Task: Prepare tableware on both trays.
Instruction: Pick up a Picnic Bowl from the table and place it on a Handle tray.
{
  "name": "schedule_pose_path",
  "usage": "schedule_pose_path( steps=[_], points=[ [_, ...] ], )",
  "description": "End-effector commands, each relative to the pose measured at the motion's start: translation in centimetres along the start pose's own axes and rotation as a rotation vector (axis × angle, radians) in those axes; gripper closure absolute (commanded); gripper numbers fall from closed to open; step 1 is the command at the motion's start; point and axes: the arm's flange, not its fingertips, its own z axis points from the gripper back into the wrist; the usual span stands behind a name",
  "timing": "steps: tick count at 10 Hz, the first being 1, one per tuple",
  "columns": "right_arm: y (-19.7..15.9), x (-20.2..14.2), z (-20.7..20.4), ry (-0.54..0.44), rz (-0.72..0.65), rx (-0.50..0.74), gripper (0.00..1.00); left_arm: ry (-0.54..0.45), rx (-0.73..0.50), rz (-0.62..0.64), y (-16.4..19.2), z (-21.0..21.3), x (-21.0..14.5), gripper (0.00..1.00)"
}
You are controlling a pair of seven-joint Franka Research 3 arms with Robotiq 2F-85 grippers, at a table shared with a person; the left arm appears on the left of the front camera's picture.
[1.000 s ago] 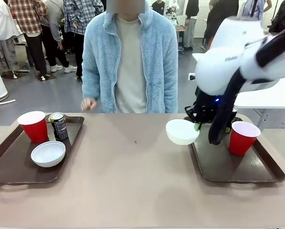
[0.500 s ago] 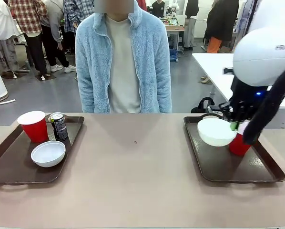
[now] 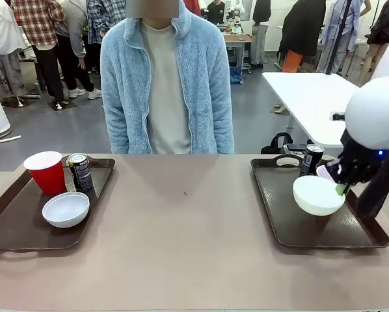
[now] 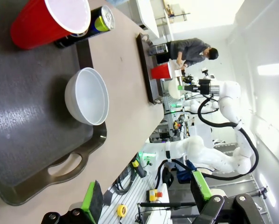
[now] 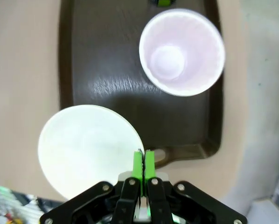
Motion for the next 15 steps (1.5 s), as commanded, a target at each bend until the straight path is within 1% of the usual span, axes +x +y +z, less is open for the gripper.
schedule_pose_path(
  steps=[1, 5, 11, 12, 13, 14, 15],
  points=[
    [-0.5, -0.8, -2.3, -0.009, 0.028, -0.009, 1.0, 0.0, 0.004, -0.002, -0.1, 0.1, -0.2, 0.0],
    [-0.4, -1.8, -6.2, 0.046, 0.029, 0.024, 1.0, 0.0, 0.004, -0.002, -0.1, 0.1, -0.2, 0.0],
    [0.1, -2.5, -9.8, 0.109, 0.037, 0.019, 1.0, 0.0, 0.004, -0.002, -0.1, 0.1, -0.2, 0.0],
    [0.1, -2.6, -10.0, 0.122, 0.048, 0.025, 0.88, 0.0, 0.004, -0.002, -0.1, 0.1, -0.2, 0.0],
    [0.2, -2.6, -9.8, 0.127, 0.058, 0.033, 0.38, 0.0, 0.004, -0.002, -0.1, 0.1, -0.2, 0.0],
    [0.5, -2.7, -9.2, 0.127, 0.066, 0.042, 0.28, 0.0, 0.004, -0.002, -0.1, 0.1, -0.2, 0.0],
    [0.9, -2.7, -8.2, 0.123, 0.084, 0.05, 0.0, 0.0, 0.004, -0.002, -0.1, 0.1, -0.2, 0.0]
  ],
)
